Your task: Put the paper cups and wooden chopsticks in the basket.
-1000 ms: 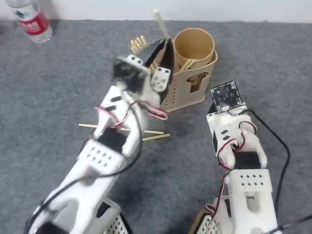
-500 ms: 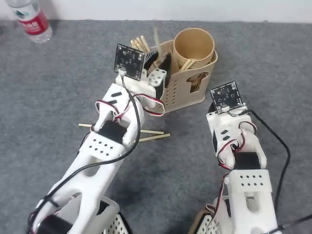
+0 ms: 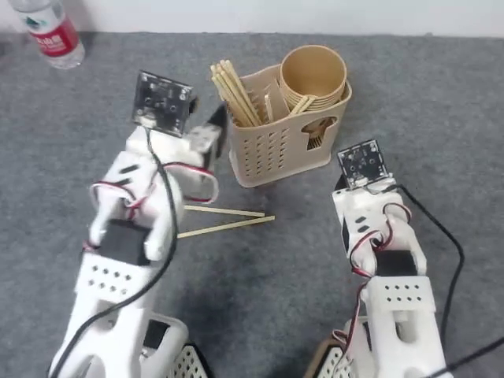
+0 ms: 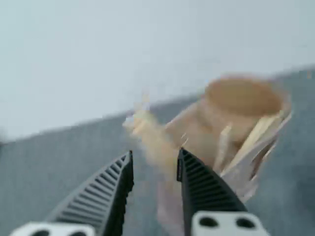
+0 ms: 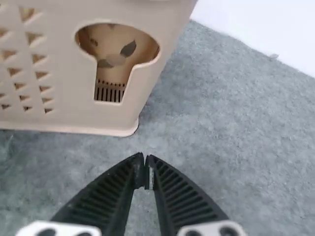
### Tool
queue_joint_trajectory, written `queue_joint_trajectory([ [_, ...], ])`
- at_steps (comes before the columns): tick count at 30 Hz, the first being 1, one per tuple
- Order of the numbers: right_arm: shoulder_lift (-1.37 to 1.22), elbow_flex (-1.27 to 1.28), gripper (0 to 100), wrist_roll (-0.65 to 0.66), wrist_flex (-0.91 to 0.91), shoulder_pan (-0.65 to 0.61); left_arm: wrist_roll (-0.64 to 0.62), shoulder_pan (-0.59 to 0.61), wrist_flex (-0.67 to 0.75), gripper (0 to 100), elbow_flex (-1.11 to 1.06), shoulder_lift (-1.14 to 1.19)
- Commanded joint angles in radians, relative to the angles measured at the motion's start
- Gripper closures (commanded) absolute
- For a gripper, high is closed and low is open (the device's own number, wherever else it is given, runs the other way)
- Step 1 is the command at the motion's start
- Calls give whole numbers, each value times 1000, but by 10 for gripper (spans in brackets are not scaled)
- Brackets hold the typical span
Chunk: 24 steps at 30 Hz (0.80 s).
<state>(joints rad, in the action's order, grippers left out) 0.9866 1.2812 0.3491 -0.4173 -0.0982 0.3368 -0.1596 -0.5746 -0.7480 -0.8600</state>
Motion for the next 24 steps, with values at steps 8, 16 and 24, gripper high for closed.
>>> queue_joint_trajectory([
  [8,18,71,991,12,127,1,586,150,-611,855,4,104],
  [16,16,97,991,12,128,-27,784,213,-411,859,18,577],
  [24,16,100,991,18,127,-54,891,252,-313,909,147,895],
])
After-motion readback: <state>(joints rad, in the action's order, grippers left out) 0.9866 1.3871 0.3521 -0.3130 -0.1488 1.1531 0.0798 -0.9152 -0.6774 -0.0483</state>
